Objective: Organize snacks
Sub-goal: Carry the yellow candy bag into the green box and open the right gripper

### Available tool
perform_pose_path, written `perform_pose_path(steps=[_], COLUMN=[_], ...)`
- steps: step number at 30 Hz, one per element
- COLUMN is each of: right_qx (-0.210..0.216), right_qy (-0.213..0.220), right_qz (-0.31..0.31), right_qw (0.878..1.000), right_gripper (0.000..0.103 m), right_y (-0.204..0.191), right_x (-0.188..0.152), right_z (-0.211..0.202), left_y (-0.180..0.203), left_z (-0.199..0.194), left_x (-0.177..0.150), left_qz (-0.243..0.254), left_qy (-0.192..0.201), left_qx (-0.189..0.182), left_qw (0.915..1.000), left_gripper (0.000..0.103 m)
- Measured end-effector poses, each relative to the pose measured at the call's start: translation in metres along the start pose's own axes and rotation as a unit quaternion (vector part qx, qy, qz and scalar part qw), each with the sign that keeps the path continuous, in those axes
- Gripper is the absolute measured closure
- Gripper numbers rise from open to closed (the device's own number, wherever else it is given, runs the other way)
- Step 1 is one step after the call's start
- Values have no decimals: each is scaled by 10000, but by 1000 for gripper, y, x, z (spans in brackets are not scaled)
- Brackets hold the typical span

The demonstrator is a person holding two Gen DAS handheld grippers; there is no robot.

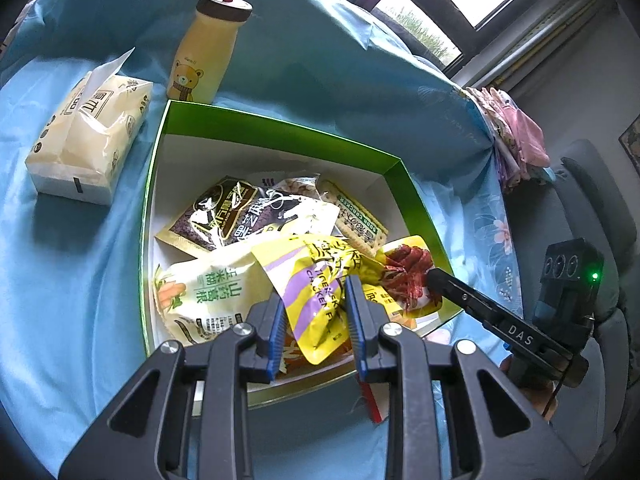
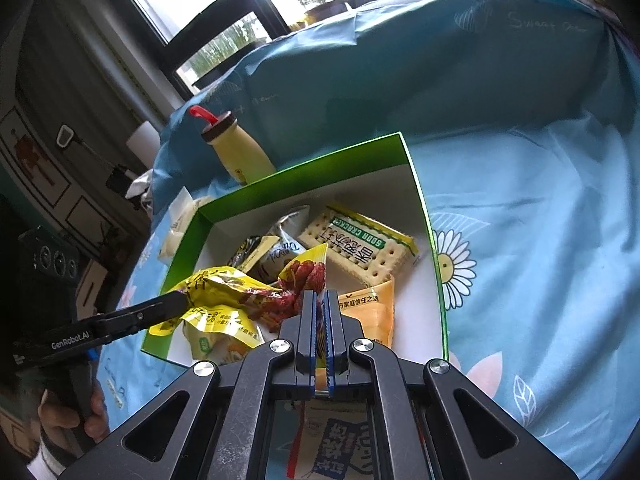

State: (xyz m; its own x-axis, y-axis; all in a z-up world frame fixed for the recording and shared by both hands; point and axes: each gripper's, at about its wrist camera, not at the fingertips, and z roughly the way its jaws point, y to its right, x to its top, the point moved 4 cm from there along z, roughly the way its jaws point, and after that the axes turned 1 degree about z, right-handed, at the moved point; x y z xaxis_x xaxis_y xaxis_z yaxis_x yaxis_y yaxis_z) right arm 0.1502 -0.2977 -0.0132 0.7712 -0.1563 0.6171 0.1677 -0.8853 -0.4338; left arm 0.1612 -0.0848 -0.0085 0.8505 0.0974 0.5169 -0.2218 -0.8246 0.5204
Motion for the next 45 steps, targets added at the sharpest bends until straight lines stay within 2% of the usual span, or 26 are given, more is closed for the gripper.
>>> perform_pose_path(steps=[19,20,23,28,30,35,45], right_qx=[-412,-417,-351,-465,-493,-533,-492], right_qy=[-101,-85,24,218,291,471,683], right_qz=[-95,-88,-97,-320,-477,-757,-980], right_qw=[9991,9991,9993,9982,9972,9946,9916], right_gripper=[97,95,94,92,91,69,64], right_y=[2,2,0,-12,-19,-34,-50], right_x=[-5,-5,-4,-4,-6,-15,-29], right_z=[3,2,-3,-17,-24,-41,-69], left_y=[4,5,11,21,24,32,54], left_z=[4,4,3,0,-3,-13,-39], left_x=[-2,-2,-2,-4,-5,-8,-13], left_qz=[153,170,278,508,593,792,1122], left_qy=[8,9,50,147,222,439,852], left_qx=[293,306,336,504,597,778,1095], left_qw=[9995,9994,9990,9973,9962,9928,9839], left_gripper=[70,67,47,39,31,28,25])
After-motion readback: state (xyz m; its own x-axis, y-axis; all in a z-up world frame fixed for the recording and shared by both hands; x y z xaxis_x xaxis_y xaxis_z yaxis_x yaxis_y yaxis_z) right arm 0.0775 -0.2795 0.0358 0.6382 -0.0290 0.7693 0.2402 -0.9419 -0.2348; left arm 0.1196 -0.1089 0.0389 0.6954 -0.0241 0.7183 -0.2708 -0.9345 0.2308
